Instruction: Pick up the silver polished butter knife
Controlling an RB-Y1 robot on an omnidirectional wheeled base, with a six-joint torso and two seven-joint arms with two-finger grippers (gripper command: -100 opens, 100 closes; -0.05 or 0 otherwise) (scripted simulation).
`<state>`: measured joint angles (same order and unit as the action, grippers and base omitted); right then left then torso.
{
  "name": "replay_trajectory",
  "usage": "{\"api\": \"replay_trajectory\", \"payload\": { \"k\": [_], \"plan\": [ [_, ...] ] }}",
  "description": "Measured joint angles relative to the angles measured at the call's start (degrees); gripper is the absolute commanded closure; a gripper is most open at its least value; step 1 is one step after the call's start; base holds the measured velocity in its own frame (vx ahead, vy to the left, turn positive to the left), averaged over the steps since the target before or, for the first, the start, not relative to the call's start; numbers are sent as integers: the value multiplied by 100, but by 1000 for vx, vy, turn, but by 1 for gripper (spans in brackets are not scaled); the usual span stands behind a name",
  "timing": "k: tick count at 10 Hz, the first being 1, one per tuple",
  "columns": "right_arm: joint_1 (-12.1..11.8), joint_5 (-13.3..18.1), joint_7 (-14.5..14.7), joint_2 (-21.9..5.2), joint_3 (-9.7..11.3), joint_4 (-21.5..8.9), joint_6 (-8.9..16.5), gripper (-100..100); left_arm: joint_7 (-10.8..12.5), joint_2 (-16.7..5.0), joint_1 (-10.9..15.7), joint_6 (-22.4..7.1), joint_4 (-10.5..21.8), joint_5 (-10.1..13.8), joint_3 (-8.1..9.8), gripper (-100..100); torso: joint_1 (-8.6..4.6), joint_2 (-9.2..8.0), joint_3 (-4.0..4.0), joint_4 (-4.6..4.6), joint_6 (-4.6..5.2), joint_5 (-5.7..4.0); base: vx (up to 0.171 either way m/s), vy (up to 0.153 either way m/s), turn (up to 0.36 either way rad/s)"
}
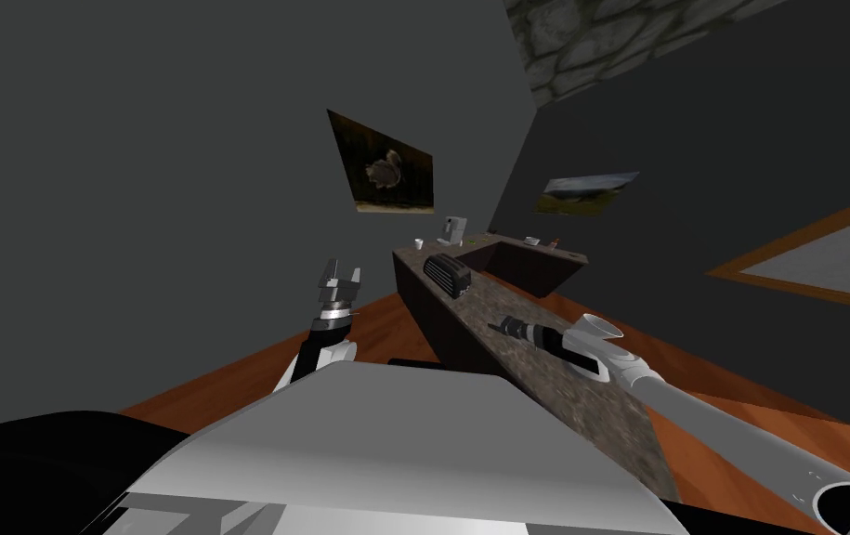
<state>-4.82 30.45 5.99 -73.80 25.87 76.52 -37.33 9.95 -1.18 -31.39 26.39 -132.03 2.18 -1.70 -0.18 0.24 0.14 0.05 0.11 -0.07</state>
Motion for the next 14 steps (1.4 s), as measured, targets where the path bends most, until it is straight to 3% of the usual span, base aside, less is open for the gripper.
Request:
{"api": "replay_trajectory", "payload": {
  "k": [4,5,6,14],
  "plan": [
    [50,204,70,-247,397,-429,-233,-100,0,0,0,0,0,0,0,0,-1,2,1,0,-2,0,17,-36,61],
    [55,214,72,-250,413,-446,-245,0,0,0,0,0,0,0,0,0,7,-1,-1,-1,0,2,0,0,0],
    [54,213,72,-249,411,-444,-244,-100,0,0,0,0,0,0,0,0,13,-5,-3,-1,0,3,6,14,102],
    [-210,-957,971,-423,795,-868,-464,-100,0,0,0,0,0,0,0,0,24,-5,-3,-2,0,7,6,24,80]
  ]
}}
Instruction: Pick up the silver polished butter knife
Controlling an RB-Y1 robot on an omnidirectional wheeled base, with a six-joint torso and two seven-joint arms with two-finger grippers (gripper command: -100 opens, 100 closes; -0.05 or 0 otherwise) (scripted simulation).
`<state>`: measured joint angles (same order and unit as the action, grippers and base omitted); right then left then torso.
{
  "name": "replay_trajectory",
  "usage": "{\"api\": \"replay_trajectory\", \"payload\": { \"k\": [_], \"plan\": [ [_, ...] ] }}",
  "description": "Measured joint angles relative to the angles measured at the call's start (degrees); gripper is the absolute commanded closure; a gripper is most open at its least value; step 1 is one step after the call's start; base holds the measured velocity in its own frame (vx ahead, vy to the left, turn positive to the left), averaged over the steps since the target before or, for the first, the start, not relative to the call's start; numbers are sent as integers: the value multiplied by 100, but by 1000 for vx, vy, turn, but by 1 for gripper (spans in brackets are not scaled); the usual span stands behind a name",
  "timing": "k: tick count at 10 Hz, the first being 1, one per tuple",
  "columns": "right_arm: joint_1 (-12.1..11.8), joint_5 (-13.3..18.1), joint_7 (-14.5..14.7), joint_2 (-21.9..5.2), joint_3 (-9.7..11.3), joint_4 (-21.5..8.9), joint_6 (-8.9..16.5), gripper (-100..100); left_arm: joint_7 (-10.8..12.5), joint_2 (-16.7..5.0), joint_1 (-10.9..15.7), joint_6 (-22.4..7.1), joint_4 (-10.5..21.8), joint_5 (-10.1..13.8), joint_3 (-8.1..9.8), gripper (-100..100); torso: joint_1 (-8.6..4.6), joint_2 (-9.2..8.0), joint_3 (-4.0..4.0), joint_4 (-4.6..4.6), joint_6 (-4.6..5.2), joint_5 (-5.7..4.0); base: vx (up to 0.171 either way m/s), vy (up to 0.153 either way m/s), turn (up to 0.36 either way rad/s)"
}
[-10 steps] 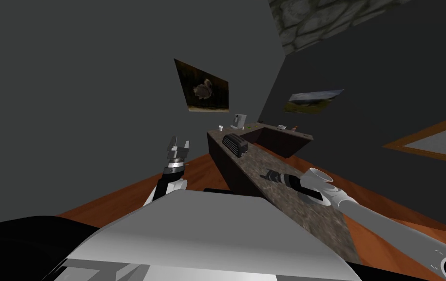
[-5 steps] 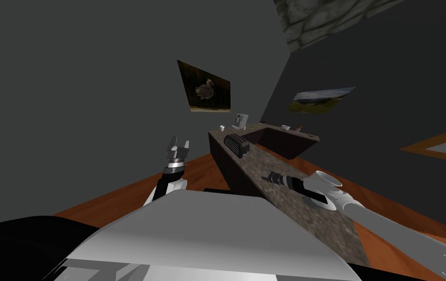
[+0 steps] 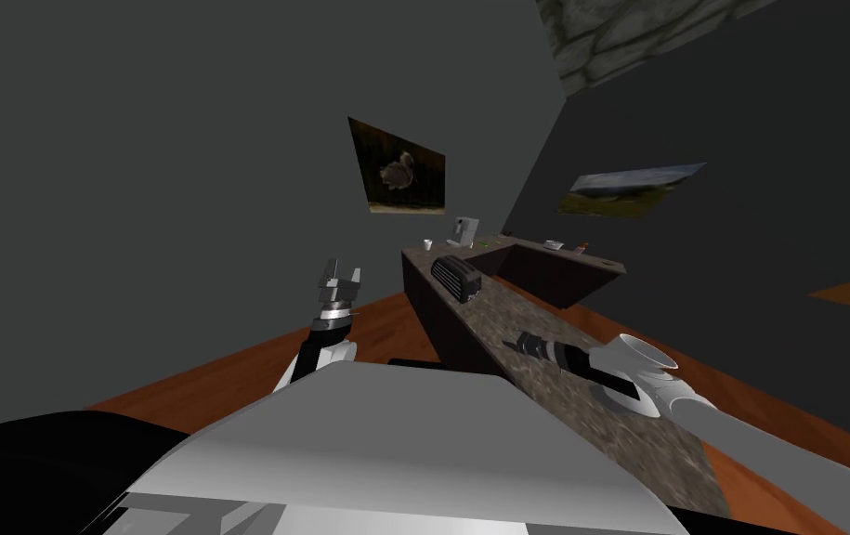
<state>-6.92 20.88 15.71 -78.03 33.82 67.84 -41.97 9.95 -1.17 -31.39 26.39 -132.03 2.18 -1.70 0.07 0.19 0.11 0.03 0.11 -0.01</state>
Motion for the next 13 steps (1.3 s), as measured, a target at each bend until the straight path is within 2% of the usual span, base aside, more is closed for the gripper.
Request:
{"api": "replay_trajectory", "payload": {
  "k": [12,13],
  "plan": [
    [-397,-1869,1404,-246,611,-668,-323,-100,0,0,0,0,0,0,0,0,0,0,0,0,1,0,7,21,70],
    [-396,-1883,1417,-247,615,-677,-333,100,0,0,0,0,0,0,0,0,-3,-2,-1,0,1,-1,0,0,0]
  ]
}}
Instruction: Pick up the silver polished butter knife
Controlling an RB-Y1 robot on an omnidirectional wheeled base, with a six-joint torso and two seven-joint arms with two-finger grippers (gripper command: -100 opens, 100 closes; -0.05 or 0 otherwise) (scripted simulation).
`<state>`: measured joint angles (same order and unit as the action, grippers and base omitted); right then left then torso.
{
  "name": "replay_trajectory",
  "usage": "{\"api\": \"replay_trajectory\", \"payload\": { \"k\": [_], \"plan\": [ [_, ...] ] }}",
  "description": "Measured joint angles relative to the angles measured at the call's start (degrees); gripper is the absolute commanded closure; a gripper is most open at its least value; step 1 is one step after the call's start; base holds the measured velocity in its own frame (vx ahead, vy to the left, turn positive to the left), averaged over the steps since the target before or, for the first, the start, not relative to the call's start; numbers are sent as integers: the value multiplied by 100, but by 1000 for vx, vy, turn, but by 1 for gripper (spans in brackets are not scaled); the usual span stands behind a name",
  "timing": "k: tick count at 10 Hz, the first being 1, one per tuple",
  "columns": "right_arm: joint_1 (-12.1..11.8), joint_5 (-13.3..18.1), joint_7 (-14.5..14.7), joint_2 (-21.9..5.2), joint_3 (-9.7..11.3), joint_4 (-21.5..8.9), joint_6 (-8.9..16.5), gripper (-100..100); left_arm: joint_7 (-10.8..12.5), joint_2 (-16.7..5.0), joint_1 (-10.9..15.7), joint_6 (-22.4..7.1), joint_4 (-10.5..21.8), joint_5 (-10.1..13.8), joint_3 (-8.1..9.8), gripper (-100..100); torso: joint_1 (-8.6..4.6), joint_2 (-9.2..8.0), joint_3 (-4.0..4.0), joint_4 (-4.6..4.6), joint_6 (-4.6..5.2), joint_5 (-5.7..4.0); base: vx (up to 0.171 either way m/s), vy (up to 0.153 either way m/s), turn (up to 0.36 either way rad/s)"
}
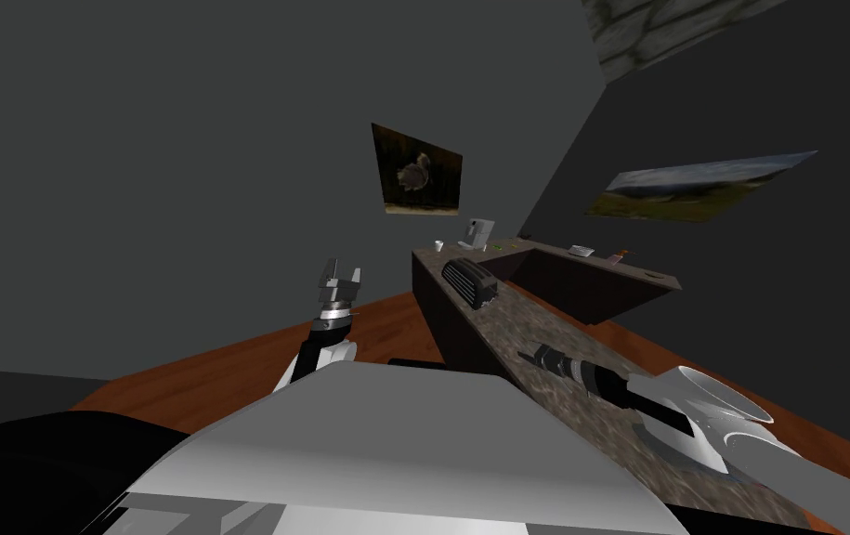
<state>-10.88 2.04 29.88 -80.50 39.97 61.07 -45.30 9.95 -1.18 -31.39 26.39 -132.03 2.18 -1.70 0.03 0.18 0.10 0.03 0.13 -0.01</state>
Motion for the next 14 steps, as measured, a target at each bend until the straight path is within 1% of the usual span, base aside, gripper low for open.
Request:
{"api": "replay_trajectory", "payload": {
  "k": [4,5,6,7,8,11,13,14],
  "plan": [
    [1,-5,-13,-4,-5,0,-5,100,0,0,0,0,0,0,0,0,-5,0,1,2,-4,-8,0,0,0],
    [2,-5,-12,-4,-5,0,-5,0,0,0,0,0,0,0,0,0,-6,0,2,3,-4,-9,0,0,0],
    [2,-5,-12,-5,-6,0,-4,100,0,0,0,0,0,0,0,0,-6,1,2,3,-4,-9,-7,-18,-108],
    [5,110,-88,6,-66,93,40,100,0,0,0,0,0,0,0,0,-11,-2,1,3,0,-10,-19,-35,-173],
    [21,264,-222,27,-163,208,88,100,0,0,0,0,0,0,1,0,-18,-7,-3,2,1,-12,-14,-30,-59],
    [154,755,-601,104,-291,322,152,100,0,0,0,0,0,0,0,0,-18,-1,1,3,-2,-15,-7,-26,-84],
    [200,1061,-842,135,-403,465,225,100,0,0,0,0,0,0,0,0,-17,-1,2,4,-2,-15,-6,-19,-77],
    [267,1233,-994,164,-455,520,254,100,0,0,0,0,0,0,0,0,-17,0,2,4,-2,-14,-6,-17,-52]
  ]
}}
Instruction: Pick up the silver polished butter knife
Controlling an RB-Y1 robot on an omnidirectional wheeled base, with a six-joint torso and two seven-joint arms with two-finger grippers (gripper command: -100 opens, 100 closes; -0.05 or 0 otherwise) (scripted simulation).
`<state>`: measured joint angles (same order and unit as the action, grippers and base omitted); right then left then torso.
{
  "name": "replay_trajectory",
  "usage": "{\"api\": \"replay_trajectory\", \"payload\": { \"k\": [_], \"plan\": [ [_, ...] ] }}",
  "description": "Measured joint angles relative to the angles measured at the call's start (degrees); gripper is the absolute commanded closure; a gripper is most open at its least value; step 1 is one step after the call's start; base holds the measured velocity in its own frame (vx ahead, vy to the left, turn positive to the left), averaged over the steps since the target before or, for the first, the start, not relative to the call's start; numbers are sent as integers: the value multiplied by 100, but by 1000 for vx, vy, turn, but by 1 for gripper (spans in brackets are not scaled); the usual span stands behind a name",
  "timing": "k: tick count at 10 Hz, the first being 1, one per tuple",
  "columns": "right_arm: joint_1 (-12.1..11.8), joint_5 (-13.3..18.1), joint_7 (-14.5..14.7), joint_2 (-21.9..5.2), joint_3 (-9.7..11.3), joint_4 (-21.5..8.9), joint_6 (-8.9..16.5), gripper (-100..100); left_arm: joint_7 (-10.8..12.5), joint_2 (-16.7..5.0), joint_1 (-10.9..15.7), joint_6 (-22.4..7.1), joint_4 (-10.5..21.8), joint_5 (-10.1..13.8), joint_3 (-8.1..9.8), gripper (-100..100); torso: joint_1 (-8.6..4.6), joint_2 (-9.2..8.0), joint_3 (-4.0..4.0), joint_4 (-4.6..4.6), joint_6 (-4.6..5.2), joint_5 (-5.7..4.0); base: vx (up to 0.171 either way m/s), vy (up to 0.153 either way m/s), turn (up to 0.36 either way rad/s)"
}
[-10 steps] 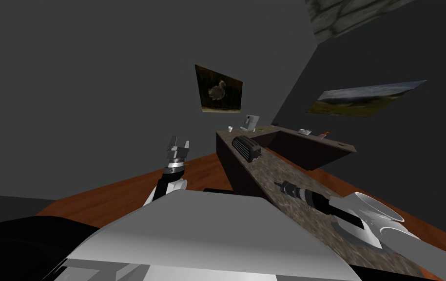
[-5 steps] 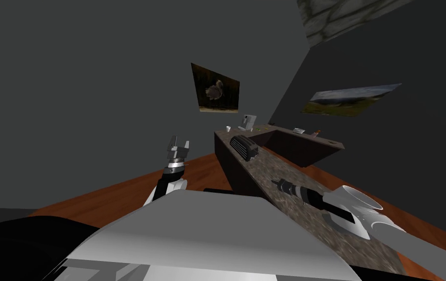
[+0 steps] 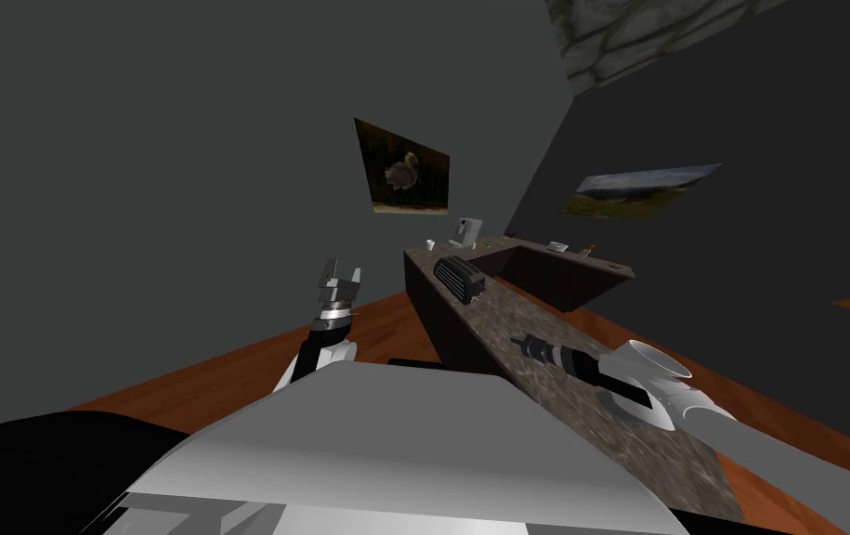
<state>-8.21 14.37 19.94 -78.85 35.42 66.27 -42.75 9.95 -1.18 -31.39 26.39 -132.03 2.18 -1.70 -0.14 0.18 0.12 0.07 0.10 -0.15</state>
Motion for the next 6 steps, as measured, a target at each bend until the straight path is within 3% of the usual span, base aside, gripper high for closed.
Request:
{"api": "replay_trajectory", "payload": {
  "k": [6],
  "plan": [
    [202,959,-708,151,-297,337,182,100,0,0,0,0,0,0,0,0,-4,2,2,3,-1,-3,-6,-24,-79]
  ]
}}
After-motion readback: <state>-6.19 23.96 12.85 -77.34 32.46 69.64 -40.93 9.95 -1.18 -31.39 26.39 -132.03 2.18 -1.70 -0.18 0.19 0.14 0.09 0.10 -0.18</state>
